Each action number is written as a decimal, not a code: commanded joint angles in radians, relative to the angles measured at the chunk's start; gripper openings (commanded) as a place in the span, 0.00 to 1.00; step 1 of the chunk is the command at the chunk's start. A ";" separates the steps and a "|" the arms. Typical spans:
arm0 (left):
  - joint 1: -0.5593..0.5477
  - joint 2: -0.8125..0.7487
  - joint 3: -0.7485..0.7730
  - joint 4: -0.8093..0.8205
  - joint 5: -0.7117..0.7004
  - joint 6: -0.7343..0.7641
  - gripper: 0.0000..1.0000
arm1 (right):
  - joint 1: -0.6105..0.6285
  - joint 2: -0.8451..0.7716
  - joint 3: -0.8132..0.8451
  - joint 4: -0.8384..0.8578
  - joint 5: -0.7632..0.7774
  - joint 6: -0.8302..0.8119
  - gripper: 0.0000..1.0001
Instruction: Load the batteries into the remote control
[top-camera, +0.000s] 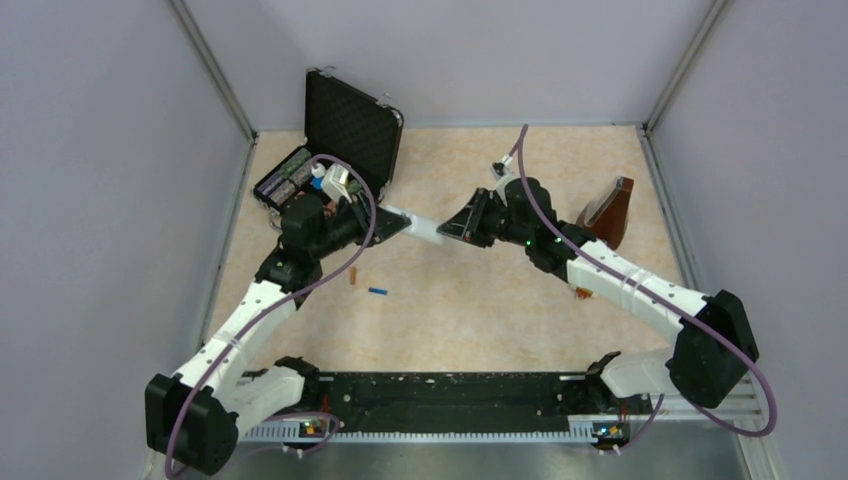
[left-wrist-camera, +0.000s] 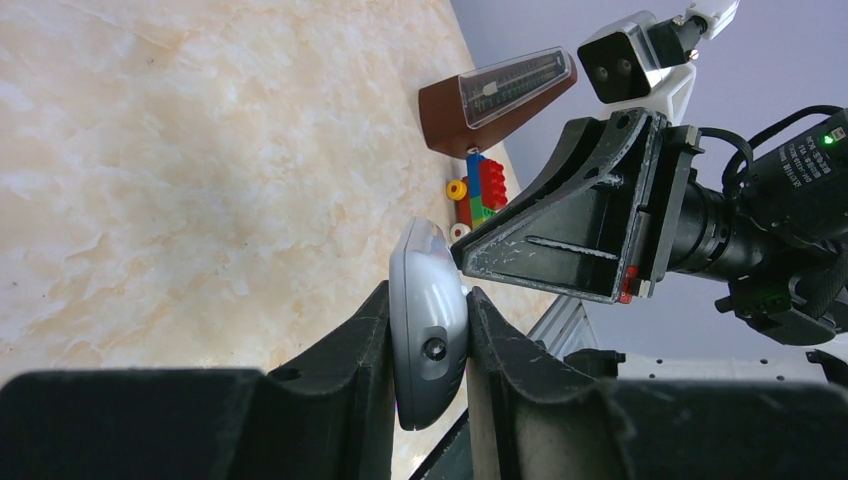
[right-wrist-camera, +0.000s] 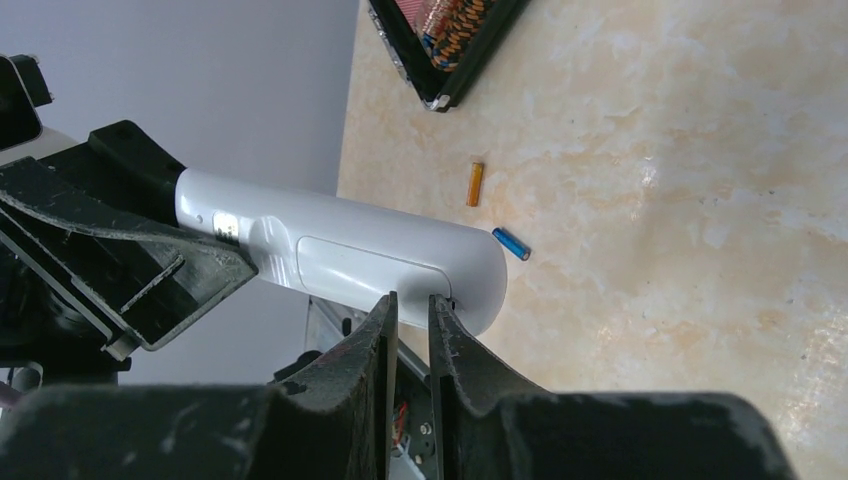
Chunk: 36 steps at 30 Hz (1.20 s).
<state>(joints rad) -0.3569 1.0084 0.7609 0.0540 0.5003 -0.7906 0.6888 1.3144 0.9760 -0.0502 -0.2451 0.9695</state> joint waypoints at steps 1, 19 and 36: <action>-0.011 -0.003 0.002 0.085 0.072 -0.014 0.00 | -0.001 0.016 0.028 0.068 -0.019 0.001 0.17; -0.010 -0.058 -0.028 0.038 -0.046 0.091 0.00 | -0.005 -0.026 0.040 -0.017 0.030 -0.001 0.23; -0.011 -0.062 -0.033 0.071 -0.015 0.074 0.00 | -0.004 0.015 0.040 -0.007 0.007 0.020 0.24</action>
<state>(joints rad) -0.3637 0.9710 0.7254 0.0467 0.4625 -0.7151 0.6888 1.3174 0.9760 -0.0822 -0.2302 0.9783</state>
